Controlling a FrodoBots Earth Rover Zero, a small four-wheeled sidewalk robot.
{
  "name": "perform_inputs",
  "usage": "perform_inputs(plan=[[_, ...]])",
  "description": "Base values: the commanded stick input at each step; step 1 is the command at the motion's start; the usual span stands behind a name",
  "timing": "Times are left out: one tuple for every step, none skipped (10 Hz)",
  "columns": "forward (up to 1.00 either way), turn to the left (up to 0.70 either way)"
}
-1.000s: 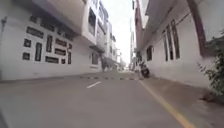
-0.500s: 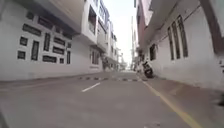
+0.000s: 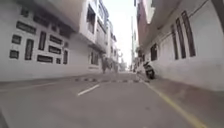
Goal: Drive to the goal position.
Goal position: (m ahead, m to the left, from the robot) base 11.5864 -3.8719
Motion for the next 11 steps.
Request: perform_inputs(plan=[[0.85, -0.33], [0.85, -0.34], [0.85, -0.34], [0.85, -0.34], [0.85, -0.15], [0.85, 0.00], [0.85, 0.00], [0.85, 0.00], [0.85, -0.07], [0.85, -0.24], [0.85, -0.34]])
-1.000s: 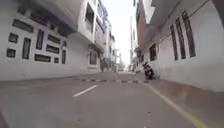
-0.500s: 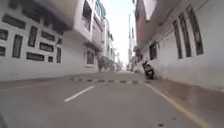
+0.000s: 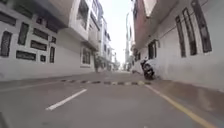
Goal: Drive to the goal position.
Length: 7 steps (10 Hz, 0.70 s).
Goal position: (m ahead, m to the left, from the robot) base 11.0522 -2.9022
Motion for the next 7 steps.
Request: perform_inputs(plan=[[0.85, -0.33], [0.85, -0.21], [0.85, 0.00], [0.85, 0.00], [0.85, 0.00], [0.85, 0.00], [0.85, 0.00]])
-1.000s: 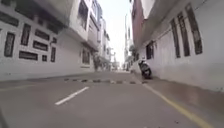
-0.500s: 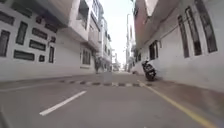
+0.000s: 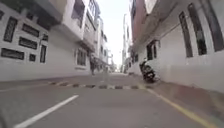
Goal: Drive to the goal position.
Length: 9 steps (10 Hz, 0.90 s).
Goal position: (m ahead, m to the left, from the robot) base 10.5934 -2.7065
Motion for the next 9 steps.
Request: perform_inputs(plan=[[0.85, 0.00], [0.85, 0.00], [0.85, 0.00], [0.85, 0.00], [0.85, 0.00], [0.85, 0.00], [0.85, 0.00], [0.85, 0.00], [0.85, 0.00]])
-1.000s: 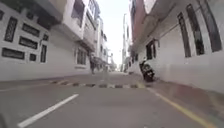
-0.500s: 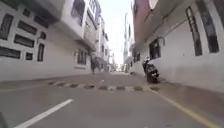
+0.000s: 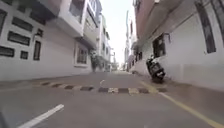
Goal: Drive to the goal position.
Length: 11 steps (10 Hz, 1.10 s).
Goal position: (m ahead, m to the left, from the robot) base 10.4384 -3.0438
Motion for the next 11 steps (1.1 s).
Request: perform_inputs(plan=[[0.85, 0.00], [0.85, 0.00], [0.85, 0.00], [0.85, 0.00], [0.85, 0.00], [0.85, 0.00], [0.85, 0.00], [0.85, 0.00], [0.85, 0.00], [0.85, 0.00], [0.47, 0.00]])
